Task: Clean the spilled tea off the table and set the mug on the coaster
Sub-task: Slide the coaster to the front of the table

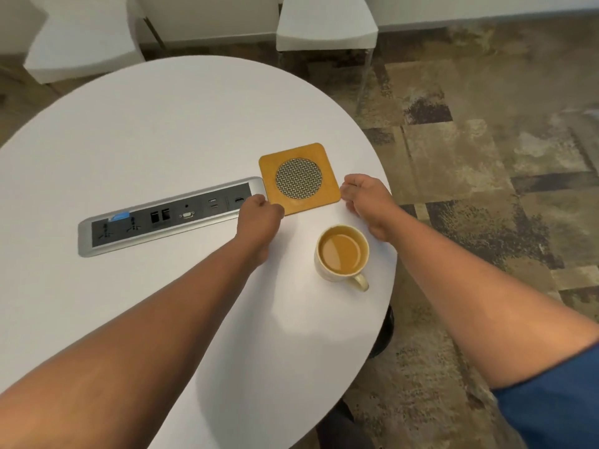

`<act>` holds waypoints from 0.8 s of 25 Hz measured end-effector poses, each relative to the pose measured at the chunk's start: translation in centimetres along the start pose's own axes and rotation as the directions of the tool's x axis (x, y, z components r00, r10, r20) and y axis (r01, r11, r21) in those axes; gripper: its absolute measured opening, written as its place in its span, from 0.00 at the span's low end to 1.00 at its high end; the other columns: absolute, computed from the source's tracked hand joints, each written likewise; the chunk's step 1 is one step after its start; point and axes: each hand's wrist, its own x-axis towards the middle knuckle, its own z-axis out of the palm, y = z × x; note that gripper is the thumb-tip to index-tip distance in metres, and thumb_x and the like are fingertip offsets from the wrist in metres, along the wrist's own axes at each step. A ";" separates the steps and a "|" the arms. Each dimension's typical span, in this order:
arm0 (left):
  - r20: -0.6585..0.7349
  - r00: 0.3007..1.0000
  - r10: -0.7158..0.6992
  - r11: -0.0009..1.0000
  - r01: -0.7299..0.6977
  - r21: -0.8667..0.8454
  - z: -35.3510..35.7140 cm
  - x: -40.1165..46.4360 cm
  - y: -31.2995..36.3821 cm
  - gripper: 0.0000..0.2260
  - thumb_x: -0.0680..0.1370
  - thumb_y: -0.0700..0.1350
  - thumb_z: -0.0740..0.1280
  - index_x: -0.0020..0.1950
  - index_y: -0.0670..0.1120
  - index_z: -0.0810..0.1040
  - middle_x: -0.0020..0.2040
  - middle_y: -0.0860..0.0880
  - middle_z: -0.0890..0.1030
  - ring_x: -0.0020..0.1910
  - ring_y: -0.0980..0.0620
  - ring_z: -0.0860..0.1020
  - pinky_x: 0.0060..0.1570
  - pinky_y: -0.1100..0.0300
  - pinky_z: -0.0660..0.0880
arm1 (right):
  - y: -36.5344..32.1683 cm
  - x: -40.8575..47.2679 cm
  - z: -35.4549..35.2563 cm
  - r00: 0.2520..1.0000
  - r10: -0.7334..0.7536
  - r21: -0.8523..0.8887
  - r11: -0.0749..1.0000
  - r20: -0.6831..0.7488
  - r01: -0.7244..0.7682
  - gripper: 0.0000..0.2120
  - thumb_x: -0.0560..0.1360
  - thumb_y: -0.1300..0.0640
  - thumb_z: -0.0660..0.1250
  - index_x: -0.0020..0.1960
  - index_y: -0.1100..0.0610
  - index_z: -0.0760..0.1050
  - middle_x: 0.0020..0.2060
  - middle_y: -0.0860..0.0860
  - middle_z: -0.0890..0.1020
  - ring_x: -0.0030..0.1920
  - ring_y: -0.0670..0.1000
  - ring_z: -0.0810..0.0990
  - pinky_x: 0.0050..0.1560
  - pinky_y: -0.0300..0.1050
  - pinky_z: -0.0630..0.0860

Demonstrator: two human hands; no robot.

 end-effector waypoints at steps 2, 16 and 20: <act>-0.017 0.997 -0.078 0.994 0.077 -0.083 -0.1 0.6 1.0 0.06 0.70 0.38 0.66 0.41 0.45 0.70 0.40 0.47 0.67 0.37 0.49 0.63 0.39 0.55 0.61 | -0.5 0.9 0.2 0.999 0.012 0.001 1.000 -0.035 -0.012 0.22 0.77 0.56 0.67 0.70 0.59 0.72 0.56 0.54 0.80 0.50 0.50 0.79 0.55 0.49 0.78; -0.341 0.935 0.100 0.979 -0.154 -0.134 -9.9 -1.4 0.5 0.08 0.78 0.41 0.72 0.39 0.47 0.82 0.42 0.49 0.85 0.43 0.50 0.81 0.49 0.56 0.78 | -8.9 -4.4 6.8 0.973 -0.218 -0.328 0.916 0.077 0.231 0.23 0.72 0.67 0.69 0.66 0.54 0.78 0.41 0.46 0.80 0.43 0.45 0.78 0.41 0.38 0.75; -0.394 0.906 0.153 0.976 -0.200 -0.080 -16.9 -3.8 -2.0 0.06 0.78 0.43 0.73 0.40 0.49 0.84 0.44 0.51 0.86 0.45 0.53 0.83 0.50 0.58 0.79 | -8.9 -8.4 13.0 0.971 -0.204 -0.343 0.909 0.126 0.235 0.18 0.70 0.67 0.69 0.57 0.51 0.80 0.42 0.50 0.82 0.42 0.48 0.79 0.38 0.43 0.75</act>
